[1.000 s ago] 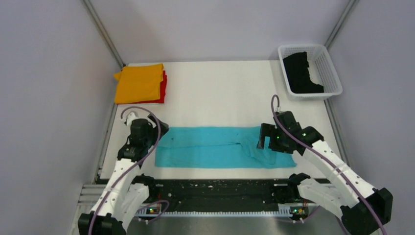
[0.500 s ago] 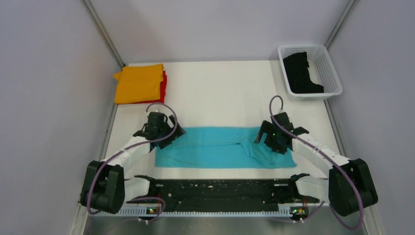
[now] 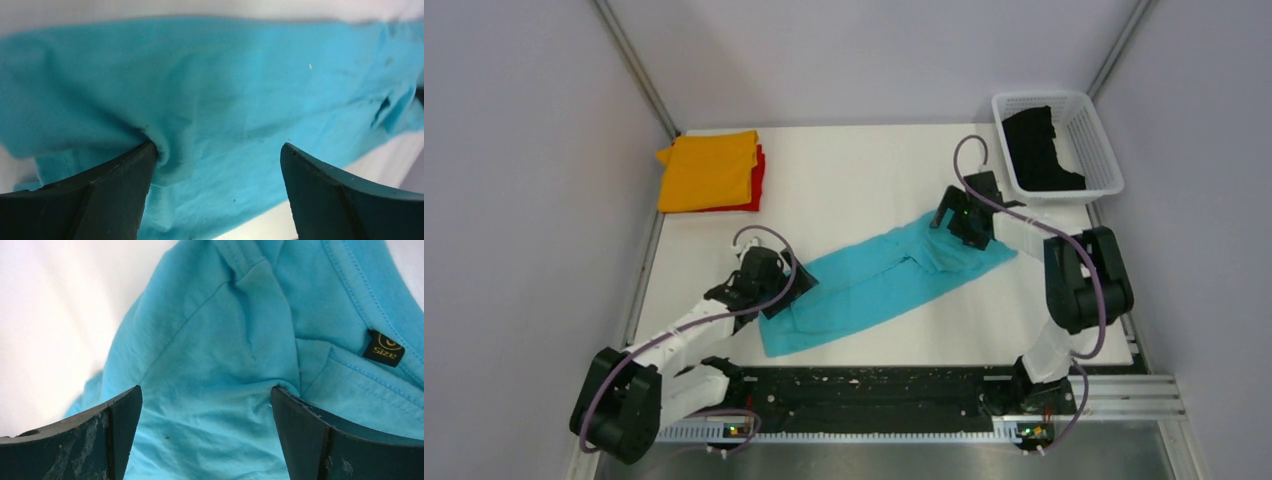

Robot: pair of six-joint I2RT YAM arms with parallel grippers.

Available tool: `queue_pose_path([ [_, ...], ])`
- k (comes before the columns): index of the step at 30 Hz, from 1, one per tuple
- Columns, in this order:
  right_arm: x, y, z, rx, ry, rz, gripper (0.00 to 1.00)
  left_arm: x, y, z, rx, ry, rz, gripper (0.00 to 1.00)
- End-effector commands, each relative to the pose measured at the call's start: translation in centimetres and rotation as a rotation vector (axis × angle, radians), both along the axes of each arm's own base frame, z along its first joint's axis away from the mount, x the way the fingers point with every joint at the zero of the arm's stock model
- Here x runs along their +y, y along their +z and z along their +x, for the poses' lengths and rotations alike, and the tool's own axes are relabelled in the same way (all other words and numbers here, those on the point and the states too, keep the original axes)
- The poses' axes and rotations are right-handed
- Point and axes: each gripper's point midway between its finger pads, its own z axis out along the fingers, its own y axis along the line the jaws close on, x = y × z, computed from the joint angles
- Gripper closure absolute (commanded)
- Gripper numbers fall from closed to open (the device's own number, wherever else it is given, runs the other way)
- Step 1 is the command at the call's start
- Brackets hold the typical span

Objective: Fold and stack the t-shirts
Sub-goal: Rotate the tshirt 90 degrees

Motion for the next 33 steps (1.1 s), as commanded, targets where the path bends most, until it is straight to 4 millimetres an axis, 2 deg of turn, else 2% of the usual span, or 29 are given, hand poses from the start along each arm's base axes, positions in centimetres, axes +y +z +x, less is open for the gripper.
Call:
queue_pose_path([
  [1, 2.0, -2.2, 4.9, -0.010, 0.061, 0.032, 0.01, -2.2, -0.7, -3.0, 0.084, 0.086, -0.069, 0.01],
  [4, 3.9, -2.3, 8.8, -0.034, 0.102, 0.083, 0.01, -4.4, 0.7, -3.4, 0.043, 0.122, -0.131, 0.01],
  [9, 7.6, -2.7, 14.5, -0.054, 0.205, 0.136, 0.01, -10.1, 2.8, -2.8, -0.048, 0.102, -0.210, 0.01],
  [12, 10.2, -3.7, 17.0, -0.040, 0.239, 0.187, 0.02, -14.3, 2.8, -2.6, -0.021, 0.028, -0.189, 0.01],
  [14, 11.7, -4.4, 18.8, -0.046, 0.248, 0.204, 0.02, -17.1, 1.7, -2.6, 0.029, -0.024, -0.156, 0.01],
  [18, 14.7, -4.4, 23.1, -0.111, 0.264, 0.243, 0.02, -22.6, 1.7, -2.5, 0.077, -0.140, -0.171, 0.01],
  [20, 15.9, -3.9, 25.0, -0.161, 0.261, 0.275, 0.03, -24.4, 1.8, -2.7, 0.093, -0.187, -0.181, 0.01],
  [22, 16.9, -3.5, 26.6, -0.220, 0.260, 0.310, 0.03, -24.8, 1.9, -3.0, 0.103, -0.204, -0.165, 0.01],
  [26, 17.5, -0.3, 28.9, -0.362, 0.264, 0.339, 0.03, -23.7, 3.3, -3.4, 0.074, -0.210, -0.119, 0.01],
  [28, 17.8, 2.3, 29.5, -0.429, 0.285, 0.349, 0.02, -23.1, 4.0, -4.0, 0.059, -0.253, -0.087, 0.01],
  [30, 18.4, 6.1, 29.5, -0.493, 0.339, 0.361, 0.02, -22.1, 4.4, -4.7, 0.058, -0.300, -0.047, 0.01],
  [33, 18.2, 13.4, 28.9, -0.606, 0.398, 0.331, 0.01, -20.8, 5.9, -5.8, 0.023, -0.362, -0.008, 0.01],
])
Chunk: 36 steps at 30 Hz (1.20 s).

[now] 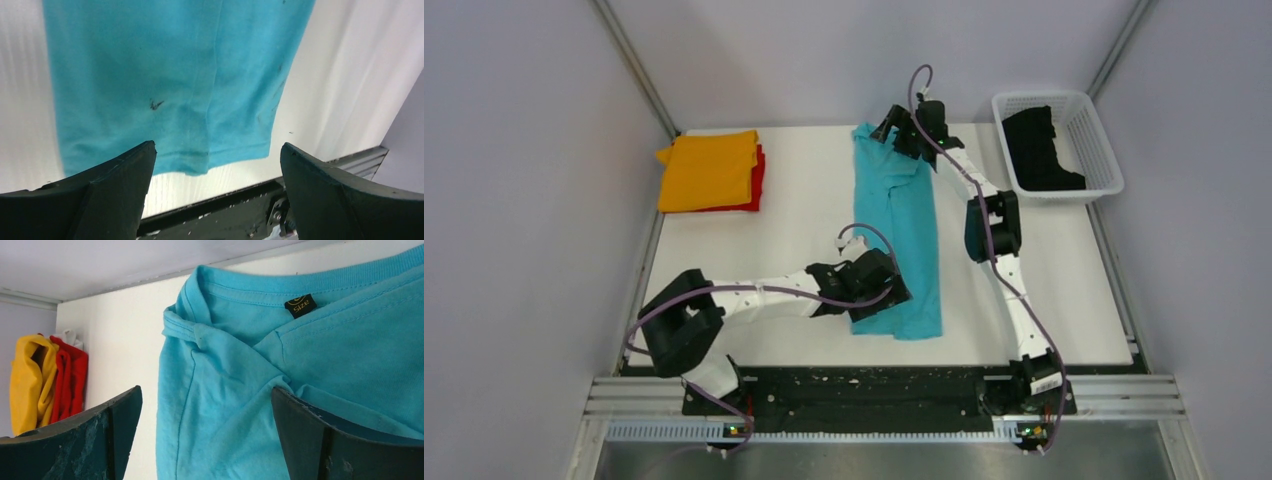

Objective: Fold and stack the t-shirts
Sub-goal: Rotate the tshirt 90 degrees, then grab the bottom of the folded rectangular tshirt with both arms

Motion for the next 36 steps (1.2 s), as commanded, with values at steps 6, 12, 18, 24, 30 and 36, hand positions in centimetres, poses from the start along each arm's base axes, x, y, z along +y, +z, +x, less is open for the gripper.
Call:
queue_pose_path([
  [6, 0.6, 23.9, -5.4, -0.366, 0.144, -0.016, 0.01, 4.8, 4.6, -1.1, -0.157, -0.125, 0.121, 0.01],
  [12, -4.9, 23.6, -13.6, -0.236, 0.067, -0.212, 0.01, 9.5, 3.3, -1.5, -0.152, -0.174, 0.148, 0.01],
  [18, -8.7, 14.8, -26.8, -0.002, 0.003, -0.159, 0.01, 11.4, 3.5, -1.2, -0.204, -0.195, 0.038, 0.01],
  [24, -8.2, 6.4, -39.0, 0.236, 0.120, -0.128, 0.03, 10.0, 1.1, -2.7, -0.124, -0.342, 0.021, 0.04],
  [30, -10.0, 3.7, -45.2, 0.334, 0.139, -0.171, 0.03, 9.0, -1.8, -3.8, -0.010, -0.348, -0.016, 0.19],
  [36, -10.9, 1.0, -48.0, 0.400, 0.139, -0.163, 0.04, 8.2, -3.3, -3.8, 0.031, -0.308, -0.055, 0.29],
])
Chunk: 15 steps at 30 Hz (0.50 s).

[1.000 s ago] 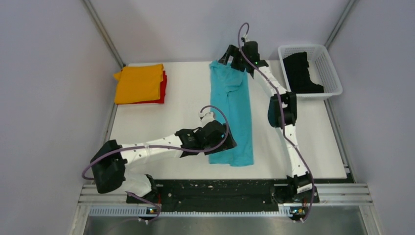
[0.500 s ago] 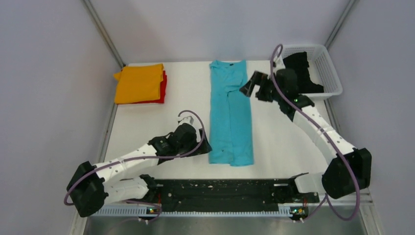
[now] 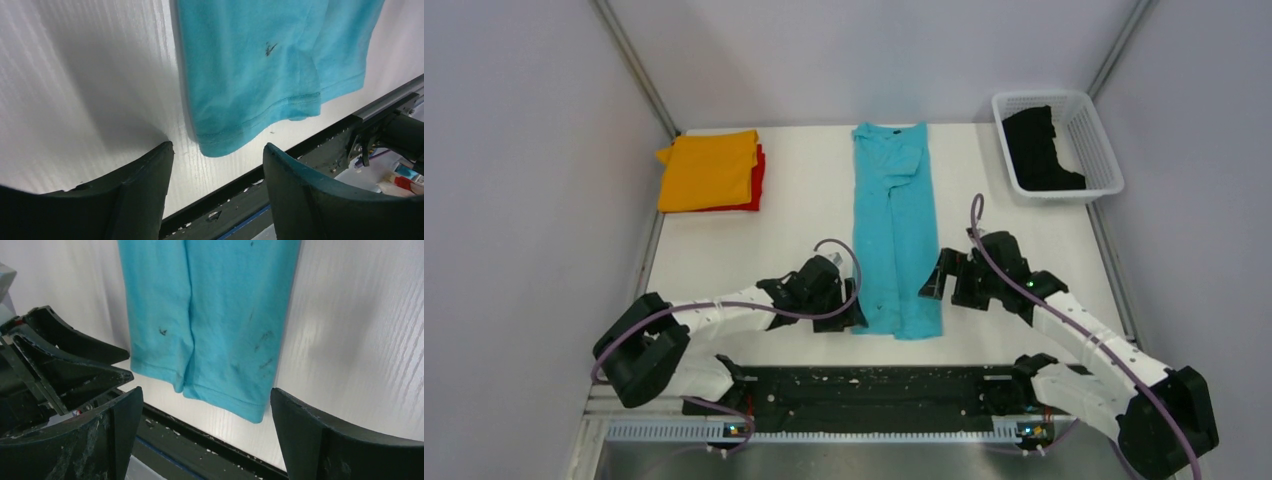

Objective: Fold and stack the t-shirts
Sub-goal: Grab the bottom of the folded rectangular tshirt with both arms

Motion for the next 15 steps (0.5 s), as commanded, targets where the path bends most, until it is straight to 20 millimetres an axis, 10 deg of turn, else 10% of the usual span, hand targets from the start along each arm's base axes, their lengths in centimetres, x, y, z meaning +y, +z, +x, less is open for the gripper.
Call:
queue_pose_path([
  [1, -0.2, -1.7, -2.0, 0.065, 0.000, 0.016, 0.05, -1.1, -0.5, 0.4, 0.015, 0.022, -0.051, 0.35],
  [8, -0.3, -3.3, -3.9, 0.126, 0.031, 0.017, 0.11, -0.8, -1.5, 0.2, 0.049, 0.035, -0.013, 0.67],
  [15, -0.4, -5.1, -5.2, 0.177, 0.040, 0.014, 0.19, -0.3, -2.0, 0.0, 0.057, 0.026, 0.024, 0.78],
])
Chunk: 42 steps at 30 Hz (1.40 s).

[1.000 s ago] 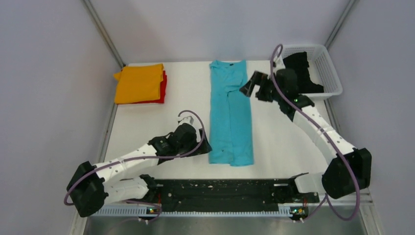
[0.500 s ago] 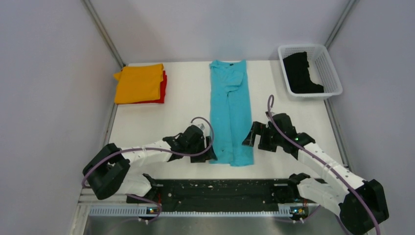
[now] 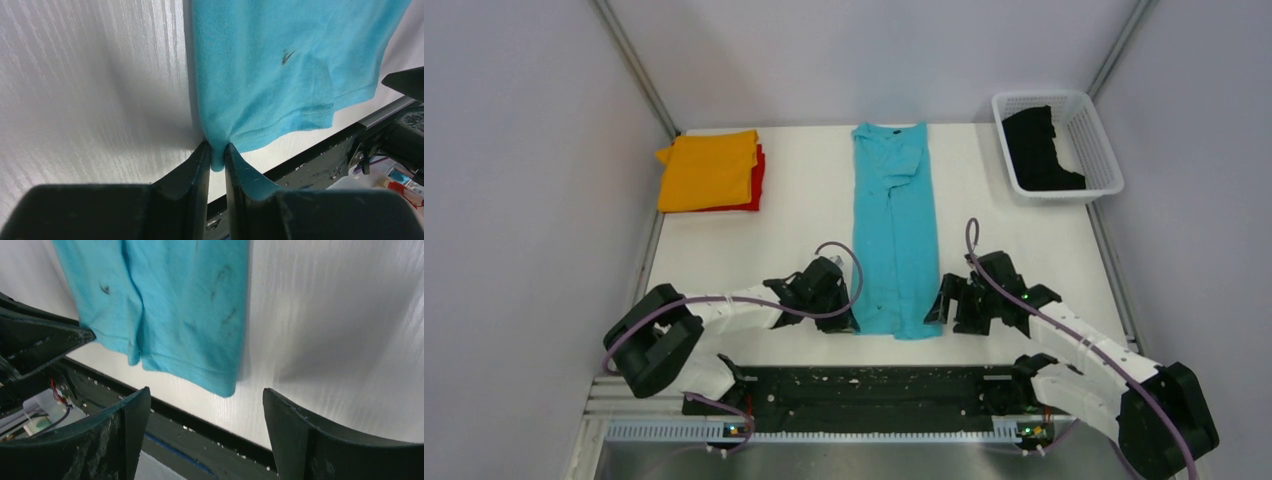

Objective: Fold and stack the t-shirts
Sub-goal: Grab the bottom of the folded rectangular tshirt with both arms

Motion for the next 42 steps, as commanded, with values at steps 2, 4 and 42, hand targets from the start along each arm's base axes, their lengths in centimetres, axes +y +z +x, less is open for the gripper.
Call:
queue_pose_path([
  [2, 0.9, -0.3, -0.8, 0.011, 0.021, 0.046, 0.26, 0.1, -0.7, 0.0, 0.012, -0.009, 0.035, 0.85],
  [4, 1.0, -0.9, -0.9, 0.013, 0.021, 0.050, 0.33, 0.0, -0.7, 0.0, 0.021, -0.010, 0.036, 0.90],
  [42, 2.3, 6.3, 3.0, -0.244, 0.075, 0.092, 1.00, -3.6, 6.9, 3.2, -0.113, 0.071, -0.053, 1.00],
])
